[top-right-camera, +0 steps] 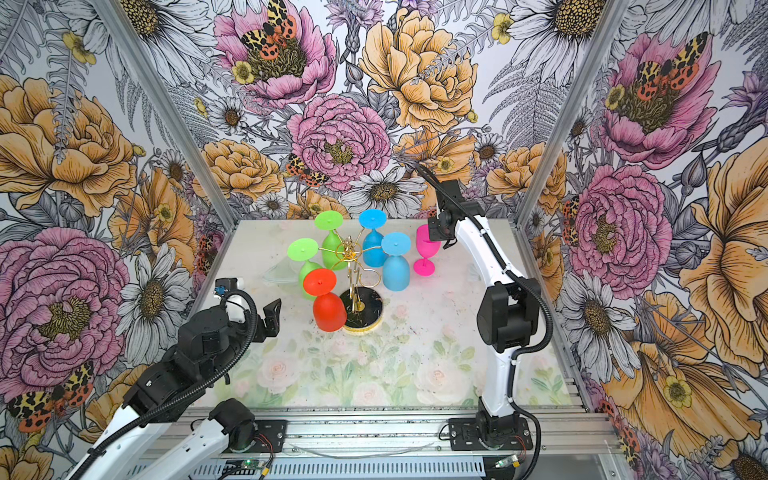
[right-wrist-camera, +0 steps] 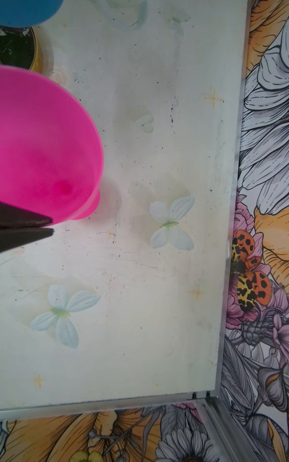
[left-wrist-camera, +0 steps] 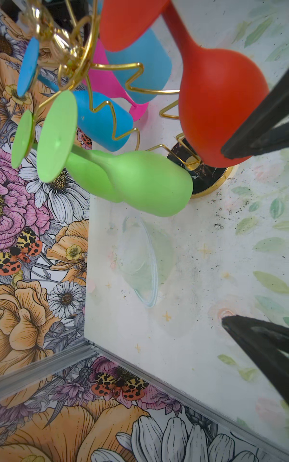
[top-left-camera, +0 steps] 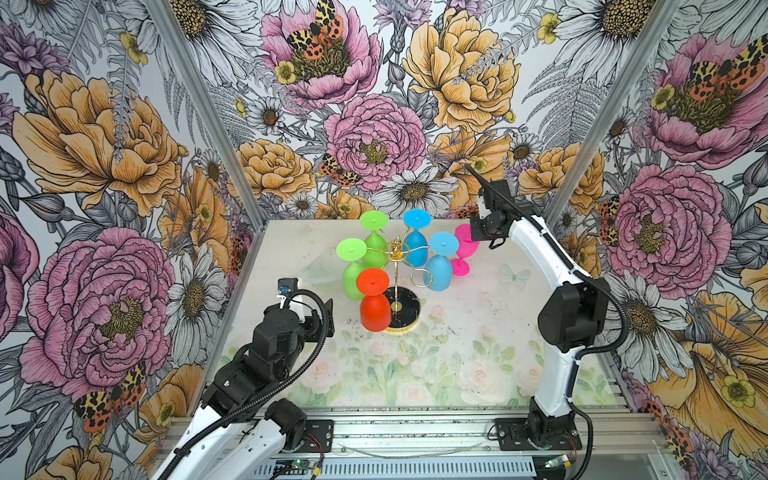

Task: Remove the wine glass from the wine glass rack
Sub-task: 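Lower the magenta glass upright onto the table beyond the rack and open the right gripper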

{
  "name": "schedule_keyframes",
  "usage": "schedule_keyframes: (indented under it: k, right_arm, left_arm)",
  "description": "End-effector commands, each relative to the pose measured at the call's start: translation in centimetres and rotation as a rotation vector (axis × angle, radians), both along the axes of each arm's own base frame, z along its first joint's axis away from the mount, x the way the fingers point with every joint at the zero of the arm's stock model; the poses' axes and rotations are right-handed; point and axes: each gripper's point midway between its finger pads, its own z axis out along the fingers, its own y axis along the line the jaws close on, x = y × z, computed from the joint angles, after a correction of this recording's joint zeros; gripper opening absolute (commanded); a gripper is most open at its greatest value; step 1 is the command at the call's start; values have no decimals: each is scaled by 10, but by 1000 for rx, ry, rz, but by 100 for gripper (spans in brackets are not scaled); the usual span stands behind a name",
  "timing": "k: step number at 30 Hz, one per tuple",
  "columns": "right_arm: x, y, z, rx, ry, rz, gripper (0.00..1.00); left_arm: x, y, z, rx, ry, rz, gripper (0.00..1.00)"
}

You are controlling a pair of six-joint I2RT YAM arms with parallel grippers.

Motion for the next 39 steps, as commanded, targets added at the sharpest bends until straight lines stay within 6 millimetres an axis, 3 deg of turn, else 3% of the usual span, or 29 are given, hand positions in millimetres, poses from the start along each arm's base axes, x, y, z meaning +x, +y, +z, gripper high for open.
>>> schedule_keyframes:
  k: [1,8,20,30,39]
  right_arm:
    - [15,12,11,18,-45,36,0]
    - [31,35,9,16,-66,72,0]
    - [57,71,3,-11,-110,111,0]
    - [69,78,-11,-35,-114,106,0]
    - [69,80,-22,-35,-91,113,0]
  left_arm:
    - [13,-7,7,-105,-18,-55,99]
    - [32,12,1,-190,1,-21,99]
    - [37,15,-7,-178,26,-8,99]
    - [36,15,-9,-181,28,-10,99]
    - [35,14,-9,-184,28,-13,99]
